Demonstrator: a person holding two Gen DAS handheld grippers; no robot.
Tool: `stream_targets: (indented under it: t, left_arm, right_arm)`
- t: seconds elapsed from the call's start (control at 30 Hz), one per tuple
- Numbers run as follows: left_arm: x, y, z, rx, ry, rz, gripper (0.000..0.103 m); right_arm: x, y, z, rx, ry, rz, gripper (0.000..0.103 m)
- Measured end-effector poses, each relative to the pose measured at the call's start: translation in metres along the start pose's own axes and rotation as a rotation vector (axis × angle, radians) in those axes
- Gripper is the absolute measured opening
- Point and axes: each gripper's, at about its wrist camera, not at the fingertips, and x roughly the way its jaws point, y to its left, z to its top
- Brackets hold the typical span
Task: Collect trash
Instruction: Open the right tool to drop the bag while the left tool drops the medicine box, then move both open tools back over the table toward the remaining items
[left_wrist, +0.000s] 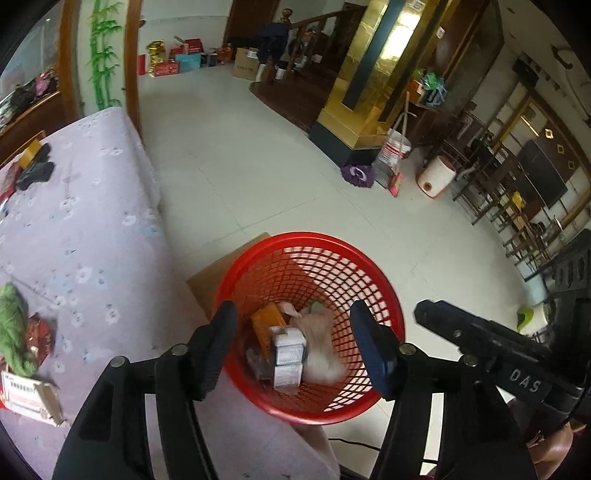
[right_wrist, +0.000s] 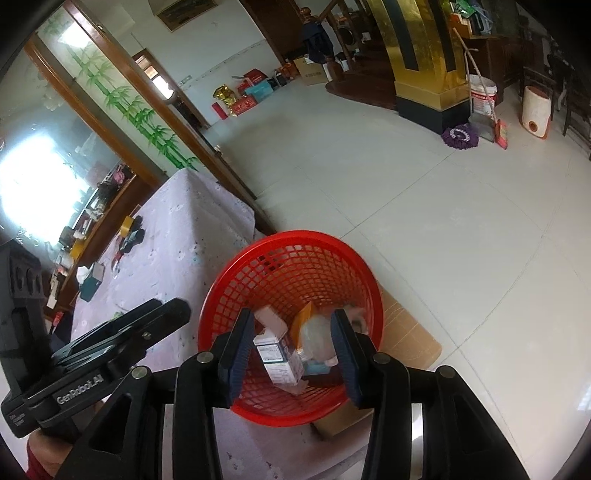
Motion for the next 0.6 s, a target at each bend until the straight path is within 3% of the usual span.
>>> stream_targets:
  t: [0.13,0.6]
  left_arm:
    - [-0.012,0.019,-0.013,-0.042,-0.003,0.049,0.065]
    - [-0.084,0.103,-0.07,-0.182,-0.062,0.168,0.065]
  right_arm:
    - [0.0,0.017,-0.003,-0.038,-0.003,0.009,0.054]
    - [0.002,0.095,-0.046,-0.182,0.048,0.087,0.054]
